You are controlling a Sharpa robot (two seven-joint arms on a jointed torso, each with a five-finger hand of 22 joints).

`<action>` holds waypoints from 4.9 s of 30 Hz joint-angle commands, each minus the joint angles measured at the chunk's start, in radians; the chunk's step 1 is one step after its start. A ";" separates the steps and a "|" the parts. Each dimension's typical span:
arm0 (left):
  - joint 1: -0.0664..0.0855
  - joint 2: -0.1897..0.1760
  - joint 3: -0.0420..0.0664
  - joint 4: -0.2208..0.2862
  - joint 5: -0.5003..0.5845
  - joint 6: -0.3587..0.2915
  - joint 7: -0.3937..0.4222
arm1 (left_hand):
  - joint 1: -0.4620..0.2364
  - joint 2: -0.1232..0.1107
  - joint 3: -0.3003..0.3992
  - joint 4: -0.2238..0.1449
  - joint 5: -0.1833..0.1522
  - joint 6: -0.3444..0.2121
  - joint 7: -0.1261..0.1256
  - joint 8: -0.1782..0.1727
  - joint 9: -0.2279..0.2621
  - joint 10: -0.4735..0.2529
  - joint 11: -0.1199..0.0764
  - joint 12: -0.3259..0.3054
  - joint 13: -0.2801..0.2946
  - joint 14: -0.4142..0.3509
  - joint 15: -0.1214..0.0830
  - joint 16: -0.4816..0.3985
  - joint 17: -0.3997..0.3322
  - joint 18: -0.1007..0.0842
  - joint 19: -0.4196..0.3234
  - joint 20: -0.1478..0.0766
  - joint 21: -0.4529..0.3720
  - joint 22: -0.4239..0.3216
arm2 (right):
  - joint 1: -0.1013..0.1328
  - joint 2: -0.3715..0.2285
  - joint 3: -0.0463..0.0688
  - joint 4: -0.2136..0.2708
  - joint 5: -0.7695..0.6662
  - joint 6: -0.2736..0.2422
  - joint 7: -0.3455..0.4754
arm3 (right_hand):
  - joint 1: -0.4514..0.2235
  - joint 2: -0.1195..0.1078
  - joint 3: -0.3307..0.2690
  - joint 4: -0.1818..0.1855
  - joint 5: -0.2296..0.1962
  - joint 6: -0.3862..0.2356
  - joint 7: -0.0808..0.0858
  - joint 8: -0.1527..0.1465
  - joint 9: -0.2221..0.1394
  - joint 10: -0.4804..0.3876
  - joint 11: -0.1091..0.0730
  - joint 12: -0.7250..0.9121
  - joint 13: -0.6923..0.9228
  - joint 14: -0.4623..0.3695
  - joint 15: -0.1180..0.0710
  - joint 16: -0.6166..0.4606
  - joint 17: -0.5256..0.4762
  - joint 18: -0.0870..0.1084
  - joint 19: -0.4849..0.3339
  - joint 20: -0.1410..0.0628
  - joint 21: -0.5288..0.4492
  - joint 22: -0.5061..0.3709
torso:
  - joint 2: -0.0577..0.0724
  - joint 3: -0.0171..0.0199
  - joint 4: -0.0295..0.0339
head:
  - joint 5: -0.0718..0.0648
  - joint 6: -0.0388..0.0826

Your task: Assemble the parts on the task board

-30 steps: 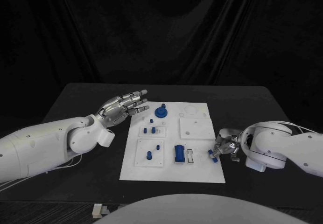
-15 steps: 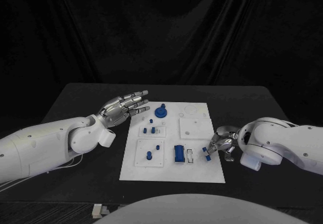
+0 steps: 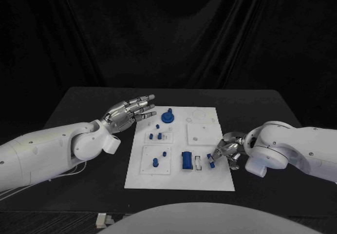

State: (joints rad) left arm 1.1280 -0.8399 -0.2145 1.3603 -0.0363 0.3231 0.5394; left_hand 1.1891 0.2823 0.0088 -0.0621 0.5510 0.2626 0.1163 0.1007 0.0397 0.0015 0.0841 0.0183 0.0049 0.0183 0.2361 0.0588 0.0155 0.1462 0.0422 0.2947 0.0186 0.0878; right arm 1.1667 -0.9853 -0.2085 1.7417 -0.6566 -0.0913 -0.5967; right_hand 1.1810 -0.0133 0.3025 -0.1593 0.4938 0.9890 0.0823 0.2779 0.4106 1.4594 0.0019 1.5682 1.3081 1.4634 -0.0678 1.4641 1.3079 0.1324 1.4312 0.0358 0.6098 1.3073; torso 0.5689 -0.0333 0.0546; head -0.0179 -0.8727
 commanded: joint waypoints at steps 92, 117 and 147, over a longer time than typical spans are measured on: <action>-0.006 0.000 0.001 -0.001 0.006 0.036 -0.005 | -0.028 -0.001 0.017 -0.023 0.005 0.000 0.013 0.008 0.001 0.002 0.017 0.014 0.004 0.010 0.019 0.022 0.003 -0.036 0.018 0.000 0.011 0.006 | -0.012 -0.065 0.000 0.096 -0.266 -0.003 0.472 | -0.111 0.099 -0.263 0.373 -0.311 -0.166 0.017 0.039 -0.059 0.111 0.016 0.003 0.263 0.061 0.013 0.014 -0.022 0.020 -0.015 0.012 -0.064 0.020 | 0.000 -0.0001 0.0001 | 0.012 0.000; -0.008 -0.010 0.001 0.001 0.006 0.034 -0.005 | -0.037 -0.001 0.025 -0.031 0.006 0.002 0.015 0.010 0.002 0.010 0.030 0.042 0.011 0.009 0.019 0.023 0.003 -0.040 0.020 -0.001 0.012 0.005 | -0.089 -0.062 0.000 0.065 -0.633 0.069 0.532 | -0.330 0.239 -0.566 0.452 -0.333 -0.100 -0.001 -0.162 -0.302 0.111 -0.016 0.003 0.263 0.073 -0.009 0.046 0.048 0.006 -0.002 -0.008 0.058 0.078 | 0.000 0.0000 0.0001 | 0.016 0.000; -0.009 -0.010 0.001 0.002 0.006 0.036 0.001 | -0.038 0.000 0.027 -0.032 0.006 0.001 0.015 0.010 0.002 0.010 0.032 0.044 0.011 0.009 0.019 0.024 0.003 -0.041 0.020 -0.001 0.012 0.005 | -0.104 -0.039 0.000 0.020 -0.613 0.004 0.512 | -0.373 0.302 -0.629 0.451 -0.331 -0.086 -0.015 -0.187 -0.337 0.111 -0.029 0.003 0.263 0.071 -0.021 0.042 0.038 0.007 -0.005 -0.016 0.044 0.076 | 0.000 0.0000 0.0001 | 0.015 0.000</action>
State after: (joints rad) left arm 1.1197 -0.8505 -0.2144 1.3599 -0.0363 0.3467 0.5187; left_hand 1.1573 0.2825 0.0350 -0.0883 0.5509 0.2628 0.1234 0.1045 0.0405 0.0106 0.1074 0.0570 0.0144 0.0254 0.2503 0.0772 0.0173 0.1152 0.0564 0.2946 0.0264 0.0917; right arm 1.0677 -1.0208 -0.2063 1.7657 -1.2662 -0.0353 -0.0833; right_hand 0.8025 0.2816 -0.3215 0.2911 0.1572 0.8955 0.0657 0.0857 0.0720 1.4669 -0.0234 1.5682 1.3075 1.4669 -0.0823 1.5040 1.3078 0.1482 1.4258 0.0233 0.6504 1.3075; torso 0.5689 -0.0333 0.0546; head -0.0010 -0.8727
